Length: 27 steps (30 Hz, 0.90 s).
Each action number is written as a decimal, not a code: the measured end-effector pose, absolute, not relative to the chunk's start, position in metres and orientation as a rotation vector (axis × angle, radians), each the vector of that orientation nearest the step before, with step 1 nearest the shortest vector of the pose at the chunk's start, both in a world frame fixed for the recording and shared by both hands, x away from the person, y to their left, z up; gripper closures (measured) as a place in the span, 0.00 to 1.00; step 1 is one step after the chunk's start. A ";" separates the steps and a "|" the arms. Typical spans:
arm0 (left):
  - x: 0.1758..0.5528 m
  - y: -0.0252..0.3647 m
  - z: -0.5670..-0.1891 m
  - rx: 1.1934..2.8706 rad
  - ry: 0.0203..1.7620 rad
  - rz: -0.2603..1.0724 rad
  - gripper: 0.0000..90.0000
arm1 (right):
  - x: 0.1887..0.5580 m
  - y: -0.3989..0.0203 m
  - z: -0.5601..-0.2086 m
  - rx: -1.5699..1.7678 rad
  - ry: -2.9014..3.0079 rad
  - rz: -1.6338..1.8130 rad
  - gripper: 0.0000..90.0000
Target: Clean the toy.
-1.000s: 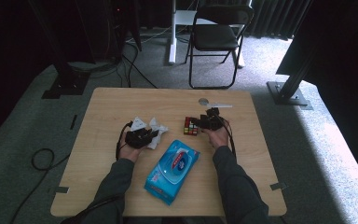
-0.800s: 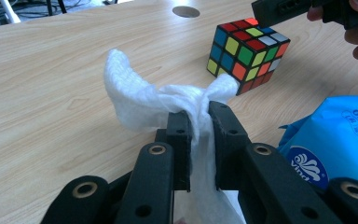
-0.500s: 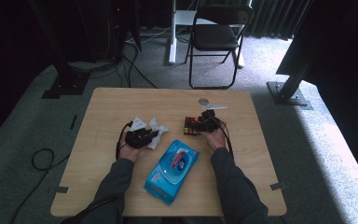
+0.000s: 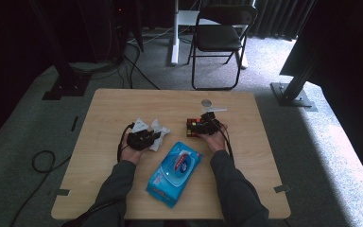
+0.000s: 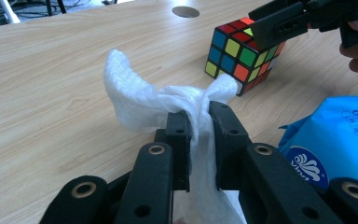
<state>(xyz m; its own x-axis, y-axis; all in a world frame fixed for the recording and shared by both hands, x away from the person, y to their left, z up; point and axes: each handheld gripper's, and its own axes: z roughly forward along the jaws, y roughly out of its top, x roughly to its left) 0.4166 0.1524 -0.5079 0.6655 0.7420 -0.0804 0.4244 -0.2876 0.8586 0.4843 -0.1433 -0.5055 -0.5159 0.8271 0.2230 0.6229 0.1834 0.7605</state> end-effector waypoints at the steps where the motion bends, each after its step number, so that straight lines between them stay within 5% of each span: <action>1: 0.416 0.152 -0.508 1.924 0.912 0.416 0.88 | 0.485 -0.143 -0.505 1.392 2.221 1.239 0.24; 27: 0.416 0.152 -0.507 1.922 0.909 0.416 0.88 | 0.485 -0.131 -0.510 1.381 2.228 1.125 0.36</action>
<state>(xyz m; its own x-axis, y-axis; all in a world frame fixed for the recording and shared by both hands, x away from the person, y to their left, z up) 0.4159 0.1518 -0.5073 0.6680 0.7397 -0.0814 0.4221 -0.2865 0.8601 0.4846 -0.1314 -0.5101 -0.4995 0.8530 0.1512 0.6279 0.2362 0.7416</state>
